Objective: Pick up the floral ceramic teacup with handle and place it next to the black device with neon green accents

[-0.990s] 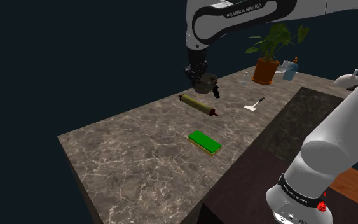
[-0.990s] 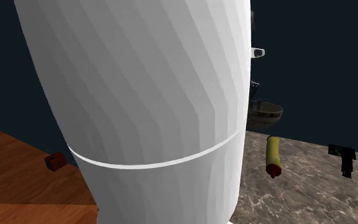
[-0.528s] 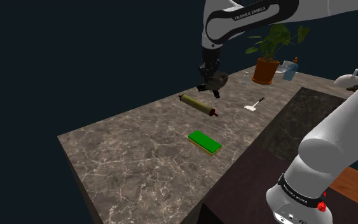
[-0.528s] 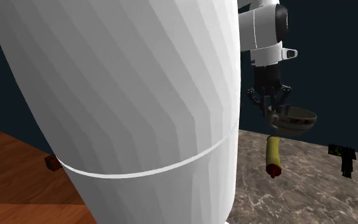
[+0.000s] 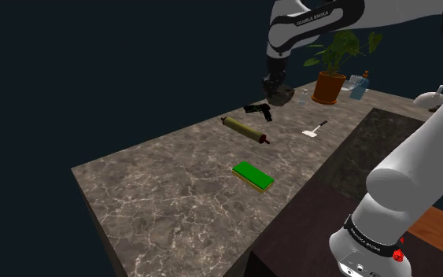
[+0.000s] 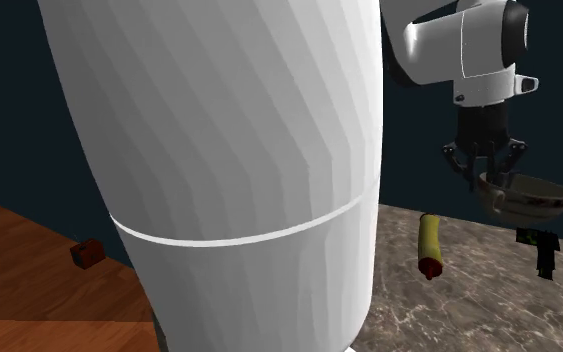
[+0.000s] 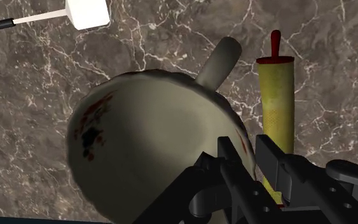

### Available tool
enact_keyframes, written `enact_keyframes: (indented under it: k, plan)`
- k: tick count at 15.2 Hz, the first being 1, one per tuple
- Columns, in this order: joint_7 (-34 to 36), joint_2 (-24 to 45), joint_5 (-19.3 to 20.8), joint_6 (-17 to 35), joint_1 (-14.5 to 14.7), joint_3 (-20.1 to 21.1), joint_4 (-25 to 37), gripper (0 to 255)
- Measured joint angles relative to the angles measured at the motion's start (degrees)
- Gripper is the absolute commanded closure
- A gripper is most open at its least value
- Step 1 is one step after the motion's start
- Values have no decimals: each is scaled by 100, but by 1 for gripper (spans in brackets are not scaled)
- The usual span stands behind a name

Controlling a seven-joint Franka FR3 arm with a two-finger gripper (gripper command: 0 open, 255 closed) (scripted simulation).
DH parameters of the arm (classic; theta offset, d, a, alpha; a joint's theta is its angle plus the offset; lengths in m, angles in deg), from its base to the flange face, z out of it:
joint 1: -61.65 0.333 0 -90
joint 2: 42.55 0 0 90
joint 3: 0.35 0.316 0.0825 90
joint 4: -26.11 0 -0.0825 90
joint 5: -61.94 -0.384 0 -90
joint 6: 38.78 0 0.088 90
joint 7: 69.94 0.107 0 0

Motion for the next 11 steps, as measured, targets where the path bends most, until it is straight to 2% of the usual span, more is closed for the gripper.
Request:
enact_keyframes:
  k: [3,11]
  plan:
    - [-406,114,-7,115,-180,-238,75,255]
    - [-1499,798,-150,205,-652,-803,847,255]
